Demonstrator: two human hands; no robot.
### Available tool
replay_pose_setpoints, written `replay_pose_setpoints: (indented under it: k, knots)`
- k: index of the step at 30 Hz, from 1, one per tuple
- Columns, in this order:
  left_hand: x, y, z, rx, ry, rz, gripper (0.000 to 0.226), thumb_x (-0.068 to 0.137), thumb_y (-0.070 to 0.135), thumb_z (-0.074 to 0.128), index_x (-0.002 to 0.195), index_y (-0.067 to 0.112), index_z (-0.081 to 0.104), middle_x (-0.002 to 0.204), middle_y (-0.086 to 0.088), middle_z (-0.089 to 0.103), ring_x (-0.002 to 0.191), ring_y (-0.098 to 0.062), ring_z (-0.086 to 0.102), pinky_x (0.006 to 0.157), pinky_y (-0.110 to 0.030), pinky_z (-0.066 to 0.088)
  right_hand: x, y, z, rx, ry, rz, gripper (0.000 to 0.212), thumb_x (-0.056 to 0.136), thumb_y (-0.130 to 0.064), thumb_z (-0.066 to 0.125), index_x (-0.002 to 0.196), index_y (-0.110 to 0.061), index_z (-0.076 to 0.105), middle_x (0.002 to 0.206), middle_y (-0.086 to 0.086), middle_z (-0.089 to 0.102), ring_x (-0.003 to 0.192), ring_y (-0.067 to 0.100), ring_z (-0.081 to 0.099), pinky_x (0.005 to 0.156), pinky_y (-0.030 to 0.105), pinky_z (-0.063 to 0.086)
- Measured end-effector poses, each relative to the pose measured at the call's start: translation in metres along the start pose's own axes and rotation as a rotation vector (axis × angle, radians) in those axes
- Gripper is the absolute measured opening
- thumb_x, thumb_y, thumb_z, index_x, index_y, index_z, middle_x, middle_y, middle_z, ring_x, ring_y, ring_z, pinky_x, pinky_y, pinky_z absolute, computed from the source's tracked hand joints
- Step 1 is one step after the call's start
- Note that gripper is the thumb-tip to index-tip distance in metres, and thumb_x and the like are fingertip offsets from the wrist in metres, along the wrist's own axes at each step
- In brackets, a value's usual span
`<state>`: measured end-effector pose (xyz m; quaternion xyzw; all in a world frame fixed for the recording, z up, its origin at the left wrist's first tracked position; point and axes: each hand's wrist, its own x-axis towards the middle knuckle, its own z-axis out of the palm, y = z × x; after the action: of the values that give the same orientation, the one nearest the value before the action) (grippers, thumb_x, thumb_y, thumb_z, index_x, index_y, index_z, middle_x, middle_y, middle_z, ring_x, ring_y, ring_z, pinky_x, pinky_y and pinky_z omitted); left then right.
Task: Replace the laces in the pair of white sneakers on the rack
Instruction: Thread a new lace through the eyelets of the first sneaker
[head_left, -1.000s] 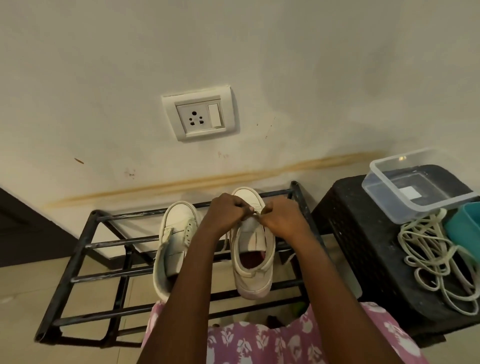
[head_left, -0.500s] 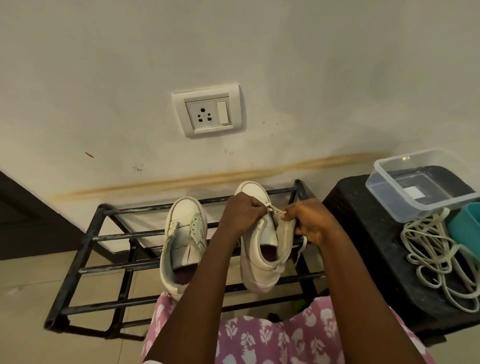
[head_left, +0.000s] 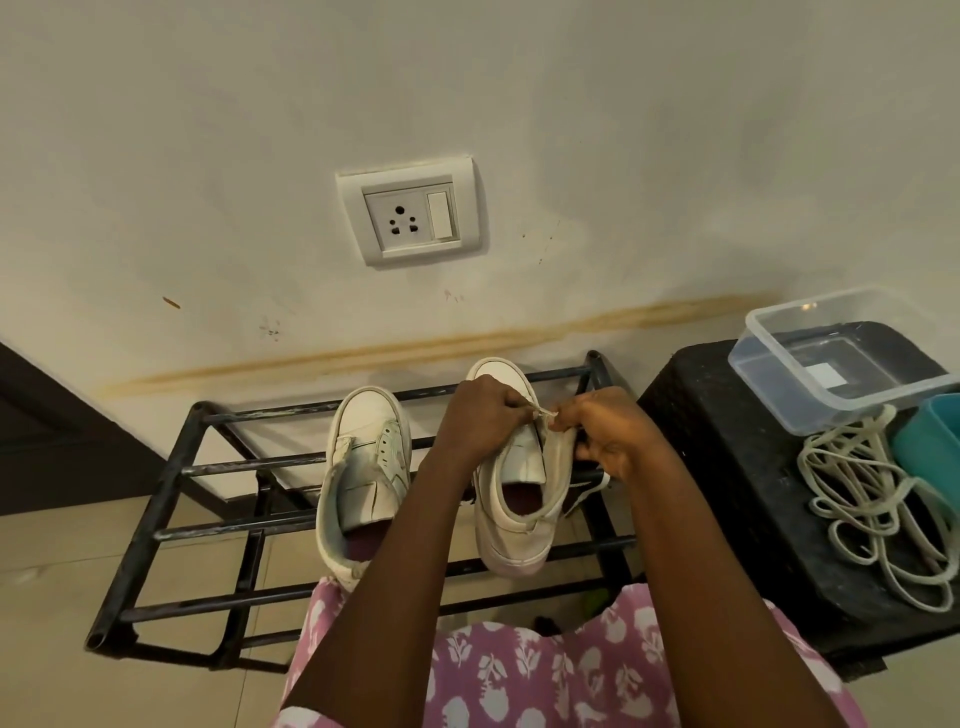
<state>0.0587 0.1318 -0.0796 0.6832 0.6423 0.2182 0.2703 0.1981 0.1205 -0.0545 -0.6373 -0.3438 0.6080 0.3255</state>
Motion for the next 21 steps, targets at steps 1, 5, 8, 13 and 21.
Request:
replay_pose_setpoints:
  k: [1, 5, 8, 13, 21]
  knots:
    - [0.0, 0.0, 0.0, -0.006, 0.0, -0.004, 0.019, 0.084, 0.022, 0.066, 0.096, 0.011, 0.075, 0.095, -0.011, 0.073, 0.091, -0.022, 0.064, 0.076, -0.028, 0.045, 0.0, 0.0, 0.0, -0.004, 0.001, -0.001, 0.014, 0.079, 0.018, 0.055, 0.09, 0.014, 0.062, 0.082, 0.016, 0.059, 0.084, 0.03, 0.06, 0.086, 0.048, 0.052]
    - [-0.001, 0.002, 0.002, -0.022, 0.012, -0.012, 0.018, 0.082, 0.023, 0.067, 0.094, 0.013, 0.076, 0.091, -0.009, 0.074, 0.088, -0.021, 0.065, 0.07, -0.025, 0.043, 0.003, 0.001, 0.002, 0.0, -0.02, -0.017, 0.021, 0.08, 0.014, 0.058, 0.101, 0.016, 0.06, 0.083, 0.017, 0.061, 0.078, 0.027, 0.062, 0.076, 0.043, 0.056]
    - [0.0, -0.001, 0.0, -0.005, 0.014, -0.019, 0.019, 0.083, 0.024, 0.067, 0.094, 0.012, 0.076, 0.092, -0.011, 0.073, 0.089, -0.023, 0.064, 0.072, -0.027, 0.044, 0.005, 0.004, 0.002, 0.049, -0.071, -0.005, 0.019, 0.087, -0.002, 0.061, 0.104, 0.007, 0.063, 0.085, 0.012, 0.064, 0.078, 0.022, 0.063, 0.072, 0.038, 0.056]
    - [0.001, -0.008, -0.002, -0.018, -0.014, -0.045, 0.022, 0.082, 0.029, 0.068, 0.094, 0.012, 0.076, 0.092, -0.01, 0.074, 0.088, -0.021, 0.064, 0.069, -0.022, 0.04, 0.011, 0.011, 0.009, 0.116, -0.003, 0.042, 0.009, 0.091, -0.003, 0.056, 0.082, -0.003, 0.06, 0.078, 0.009, 0.061, 0.07, 0.018, 0.058, 0.057, 0.029, 0.049]
    - [0.002, -0.009, -0.001, -0.02, -0.032, -0.075, 0.025, 0.084, 0.03, 0.066, 0.101, 0.014, 0.074, 0.106, -0.01, 0.07, 0.1, -0.023, 0.061, 0.078, -0.025, 0.04, 0.024, 0.02, 0.026, -0.016, 0.154, -0.063, 0.03, 0.092, 0.001, 0.049, 0.064, -0.009, 0.05, 0.068, 0.006, 0.05, 0.061, 0.014, 0.047, 0.057, 0.028, 0.04]
